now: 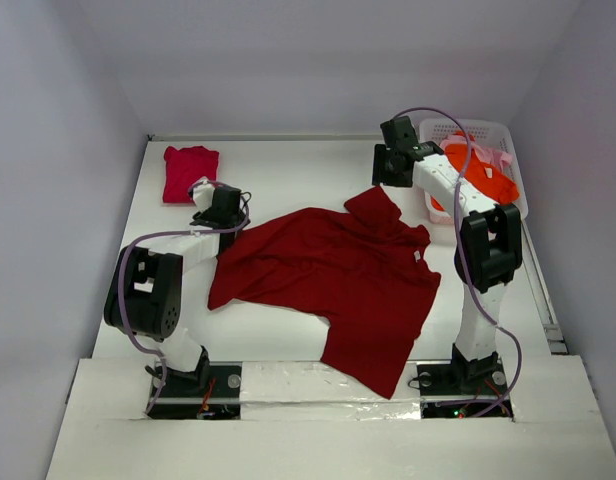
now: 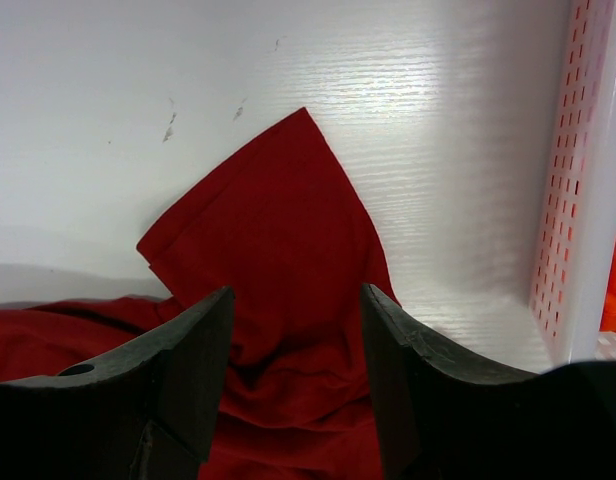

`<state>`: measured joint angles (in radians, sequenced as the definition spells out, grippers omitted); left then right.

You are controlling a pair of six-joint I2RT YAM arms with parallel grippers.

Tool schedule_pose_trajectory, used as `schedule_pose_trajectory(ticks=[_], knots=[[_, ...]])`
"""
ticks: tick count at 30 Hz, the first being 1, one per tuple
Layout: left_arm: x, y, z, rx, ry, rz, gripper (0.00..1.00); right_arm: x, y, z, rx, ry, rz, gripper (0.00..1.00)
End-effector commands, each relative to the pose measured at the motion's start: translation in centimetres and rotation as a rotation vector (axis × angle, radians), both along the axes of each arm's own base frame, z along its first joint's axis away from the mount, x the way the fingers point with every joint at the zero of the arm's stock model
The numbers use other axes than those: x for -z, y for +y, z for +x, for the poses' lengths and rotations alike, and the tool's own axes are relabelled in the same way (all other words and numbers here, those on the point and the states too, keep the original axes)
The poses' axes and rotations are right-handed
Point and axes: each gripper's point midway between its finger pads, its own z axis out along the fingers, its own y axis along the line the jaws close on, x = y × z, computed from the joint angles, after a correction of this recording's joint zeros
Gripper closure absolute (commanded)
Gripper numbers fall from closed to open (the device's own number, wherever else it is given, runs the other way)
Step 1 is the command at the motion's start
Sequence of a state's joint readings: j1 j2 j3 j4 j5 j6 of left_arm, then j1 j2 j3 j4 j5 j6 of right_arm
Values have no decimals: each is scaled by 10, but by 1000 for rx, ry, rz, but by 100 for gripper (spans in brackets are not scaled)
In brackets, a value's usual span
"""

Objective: Fold and stack the t-shirts
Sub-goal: Flatten the tshirt out

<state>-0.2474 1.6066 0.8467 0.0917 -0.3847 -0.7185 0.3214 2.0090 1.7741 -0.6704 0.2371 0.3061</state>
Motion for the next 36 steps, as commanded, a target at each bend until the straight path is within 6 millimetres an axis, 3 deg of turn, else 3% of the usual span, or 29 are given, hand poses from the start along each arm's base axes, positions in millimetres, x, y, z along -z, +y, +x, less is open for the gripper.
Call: schedule_pose_trajectory(ticks=[1,2,3,4,12,19,25,36], knots=[[-15,-5,14,10,-55,-10,60,-21,3,11,5,-65,12,41],[-15,-6,14,15,-56,-14,73,-21,3,10,7,-65,9,41],[-16,-6,14,19,-61,-15,92,-20,2,10,8,-64,8,41],[-15,-6,13,9,-59,-22,100,-20,2,9,7,-64,7,41],[-23,-4,16,11,-89,-6,100,-11,-1,9,18,-52,-7,41],[-71,-3,30,26,-242,6,100,-10,0,10,23,-57,1,41],[-101,-2,35,46,-324,22,100,-4,-3,9,30,-51,-15,41],[-98,5,27,25,-320,49,100,24,0,12,39,7,8,42]])
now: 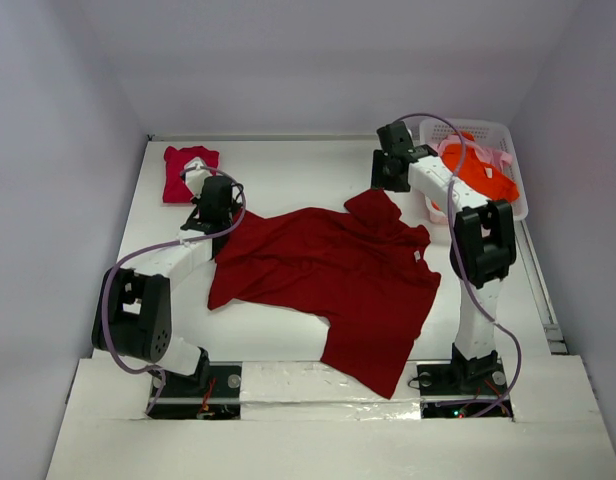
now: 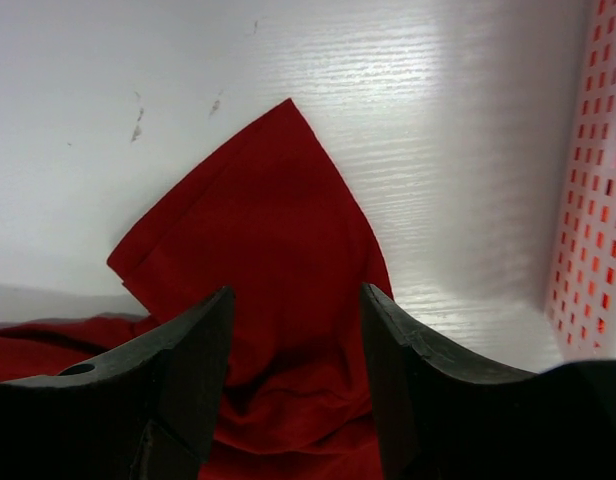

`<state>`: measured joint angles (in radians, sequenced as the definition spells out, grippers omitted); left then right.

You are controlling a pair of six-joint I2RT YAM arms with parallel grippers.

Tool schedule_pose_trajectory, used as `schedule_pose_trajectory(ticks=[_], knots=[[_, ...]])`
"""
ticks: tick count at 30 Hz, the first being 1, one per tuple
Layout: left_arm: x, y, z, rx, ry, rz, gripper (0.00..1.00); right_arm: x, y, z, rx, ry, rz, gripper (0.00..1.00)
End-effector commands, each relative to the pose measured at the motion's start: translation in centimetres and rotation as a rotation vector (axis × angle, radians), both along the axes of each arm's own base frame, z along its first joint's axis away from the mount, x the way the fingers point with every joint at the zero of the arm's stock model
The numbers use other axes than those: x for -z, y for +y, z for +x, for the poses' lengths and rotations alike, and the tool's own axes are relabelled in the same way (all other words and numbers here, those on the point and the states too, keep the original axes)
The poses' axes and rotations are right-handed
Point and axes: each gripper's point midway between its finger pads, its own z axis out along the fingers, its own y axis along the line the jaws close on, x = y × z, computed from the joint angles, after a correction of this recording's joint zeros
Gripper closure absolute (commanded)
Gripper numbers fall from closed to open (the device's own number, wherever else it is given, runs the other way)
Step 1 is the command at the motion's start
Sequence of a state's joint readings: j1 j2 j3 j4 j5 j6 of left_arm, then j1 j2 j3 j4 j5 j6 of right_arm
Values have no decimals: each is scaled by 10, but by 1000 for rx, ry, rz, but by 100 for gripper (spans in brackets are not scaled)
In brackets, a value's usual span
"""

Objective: Fold and stack the t-shirts
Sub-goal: Flatten the tshirt out

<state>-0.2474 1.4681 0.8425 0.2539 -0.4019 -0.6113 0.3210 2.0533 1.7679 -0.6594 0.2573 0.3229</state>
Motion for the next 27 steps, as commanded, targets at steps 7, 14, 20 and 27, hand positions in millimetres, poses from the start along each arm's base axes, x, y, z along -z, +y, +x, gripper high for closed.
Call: schedule_pose_trajectory(ticks=[7,14,20,27], knots=[[-32,7,2,-24,-85,27,100,-2,-9,16,42,-32,13,42],[-31,11,-2,-37,-78,41,100,2,-11,17,46,-32,2,42],[-34,13,-4,-41,-81,48,100,13,-13,14,52,-15,-11,42],[-43,19,-9,-53,-91,48,100,19,-20,18,76,5,-25,42]])
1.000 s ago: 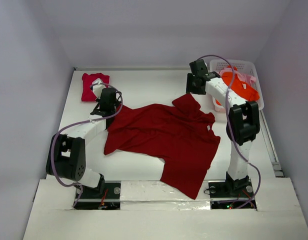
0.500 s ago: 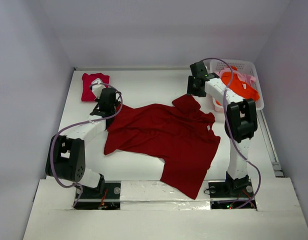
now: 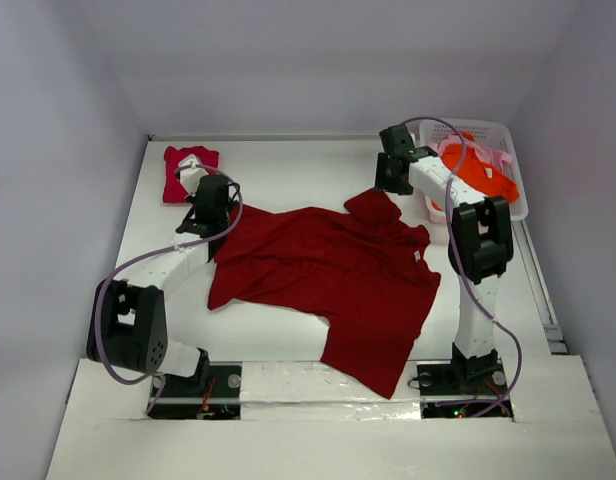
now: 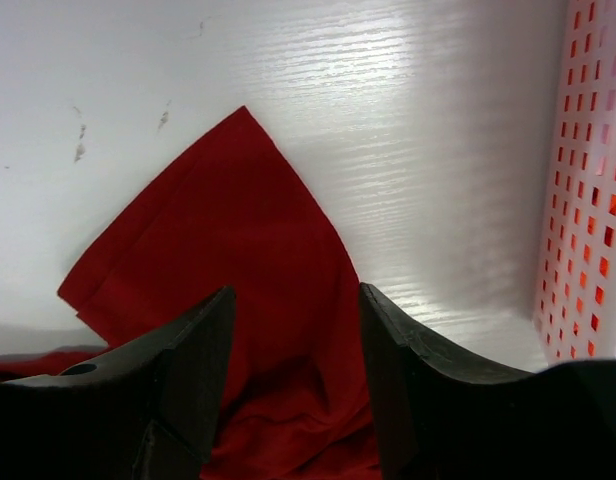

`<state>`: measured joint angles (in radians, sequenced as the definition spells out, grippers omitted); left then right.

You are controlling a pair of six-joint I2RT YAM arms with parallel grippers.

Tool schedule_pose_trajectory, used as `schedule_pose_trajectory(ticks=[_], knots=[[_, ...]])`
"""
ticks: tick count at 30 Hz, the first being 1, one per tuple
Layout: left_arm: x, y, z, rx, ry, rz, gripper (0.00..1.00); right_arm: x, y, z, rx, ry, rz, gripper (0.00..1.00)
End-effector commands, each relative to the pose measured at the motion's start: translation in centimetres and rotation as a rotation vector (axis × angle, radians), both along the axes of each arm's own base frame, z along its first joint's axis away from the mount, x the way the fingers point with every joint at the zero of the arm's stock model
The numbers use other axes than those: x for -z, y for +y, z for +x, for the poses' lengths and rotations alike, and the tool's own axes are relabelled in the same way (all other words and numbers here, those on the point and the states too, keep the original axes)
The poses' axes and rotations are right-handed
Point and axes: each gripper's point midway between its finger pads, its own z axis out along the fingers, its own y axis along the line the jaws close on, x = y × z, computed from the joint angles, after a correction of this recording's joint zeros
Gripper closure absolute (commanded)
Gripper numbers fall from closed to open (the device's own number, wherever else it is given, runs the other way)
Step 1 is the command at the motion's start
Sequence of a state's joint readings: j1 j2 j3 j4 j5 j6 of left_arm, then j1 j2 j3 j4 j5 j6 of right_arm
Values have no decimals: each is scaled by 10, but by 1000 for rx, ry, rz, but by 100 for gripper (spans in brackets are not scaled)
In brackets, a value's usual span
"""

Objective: Fold and stack the t-shirts
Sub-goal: Flatten the tshirt out

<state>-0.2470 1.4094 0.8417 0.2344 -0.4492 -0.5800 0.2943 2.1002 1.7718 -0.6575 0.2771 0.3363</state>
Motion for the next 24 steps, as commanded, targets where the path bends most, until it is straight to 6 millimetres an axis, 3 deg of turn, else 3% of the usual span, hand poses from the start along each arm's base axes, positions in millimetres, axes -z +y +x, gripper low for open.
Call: schedule_pose_trajectory(ticks=[1,9,14,16,24], knots=[[-25,9,-5,-22,-62,9,100,-3,-2,13,21,-27,3,42],[-24,5,-5,-6,-58,-5,100,-8,23,10,-100,24,119,42],[-18,5,-7,-5,-49,-6,100,6,22,7,-123,63,201,42],[-17,5,-7,-5,-46,-6,100,10,35,1,-167,95,298,42],[-18,6,-7,-8,-46,0,100,28,37,-8,-177,135,362,42]])
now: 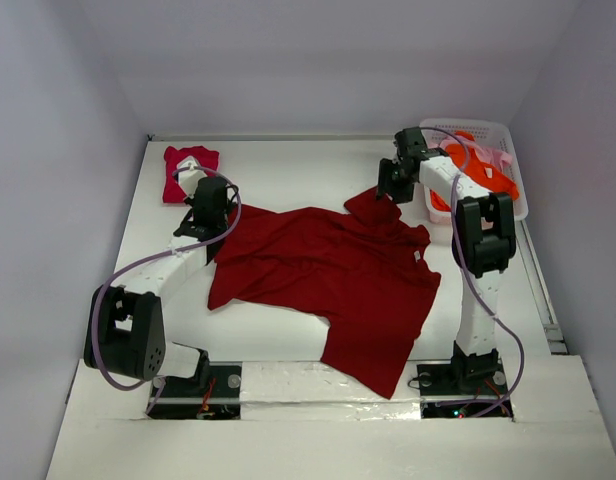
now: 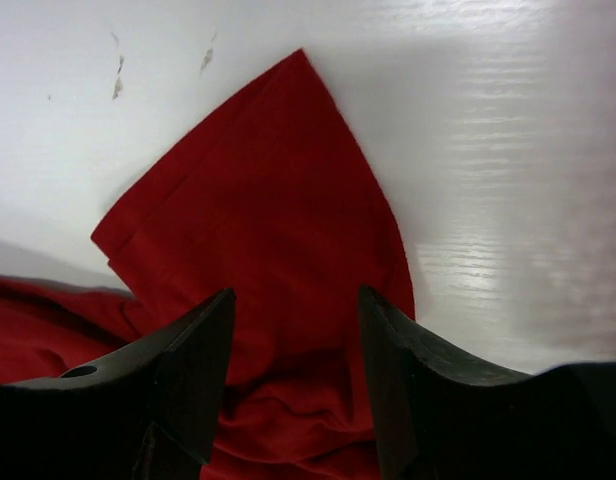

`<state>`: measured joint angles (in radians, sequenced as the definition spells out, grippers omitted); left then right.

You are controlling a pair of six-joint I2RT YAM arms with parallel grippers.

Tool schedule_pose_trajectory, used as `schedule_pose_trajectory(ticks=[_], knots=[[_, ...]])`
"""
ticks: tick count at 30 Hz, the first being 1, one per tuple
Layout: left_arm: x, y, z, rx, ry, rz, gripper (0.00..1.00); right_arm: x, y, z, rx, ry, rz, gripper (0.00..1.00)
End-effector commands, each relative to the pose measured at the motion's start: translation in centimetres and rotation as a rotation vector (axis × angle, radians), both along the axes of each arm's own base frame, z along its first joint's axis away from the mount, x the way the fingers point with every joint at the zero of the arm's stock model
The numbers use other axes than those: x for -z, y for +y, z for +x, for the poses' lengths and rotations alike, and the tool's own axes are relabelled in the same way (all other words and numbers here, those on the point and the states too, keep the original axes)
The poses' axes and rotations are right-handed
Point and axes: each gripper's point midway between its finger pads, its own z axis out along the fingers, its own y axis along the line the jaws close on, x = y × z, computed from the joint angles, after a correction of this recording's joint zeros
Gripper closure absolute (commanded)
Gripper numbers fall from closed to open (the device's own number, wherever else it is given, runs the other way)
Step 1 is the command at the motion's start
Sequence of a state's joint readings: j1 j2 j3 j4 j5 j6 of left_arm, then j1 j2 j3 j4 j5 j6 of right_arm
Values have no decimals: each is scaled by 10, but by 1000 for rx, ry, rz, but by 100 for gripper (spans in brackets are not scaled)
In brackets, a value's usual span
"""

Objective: Fold and stack the t-shirts
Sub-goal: Flatten the tshirt out

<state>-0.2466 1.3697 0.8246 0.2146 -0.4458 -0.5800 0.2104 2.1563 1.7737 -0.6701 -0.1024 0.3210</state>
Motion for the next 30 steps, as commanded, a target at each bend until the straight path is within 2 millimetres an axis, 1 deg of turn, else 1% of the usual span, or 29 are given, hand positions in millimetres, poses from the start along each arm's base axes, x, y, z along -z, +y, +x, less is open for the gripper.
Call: schedule_pose_trajectory(ticks=[1,6,7,9,12,13,18,20,22,30], knots=[[-14,4,1,-9,-45,1,100,1,15,1,-45,-2,101,42],[-11,4,2,-10,-41,0,100,3,14,4,-44,-1,144,42],[-10,4,2,-10,-38,1,100,1,20,2,-63,4,175,42],[-10,4,2,-13,-38,2,100,4,25,2,-72,11,202,42],[-9,5,2,-16,-36,4,100,9,25,2,-68,17,201,42],[-9,5,2,-15,-36,6,100,10,19,4,-53,15,192,42],[-7,5,3,-14,-33,8,100,12,12,4,-33,20,158,43],[-6,4,4,-12,-32,6,100,11,4,6,-10,18,137,43],[-4,7,4,-21,-27,7,100,11,1,6,-3,25,123,43],[-1,7,6,-20,-24,9,100,10,-11,7,33,16,63,43]])
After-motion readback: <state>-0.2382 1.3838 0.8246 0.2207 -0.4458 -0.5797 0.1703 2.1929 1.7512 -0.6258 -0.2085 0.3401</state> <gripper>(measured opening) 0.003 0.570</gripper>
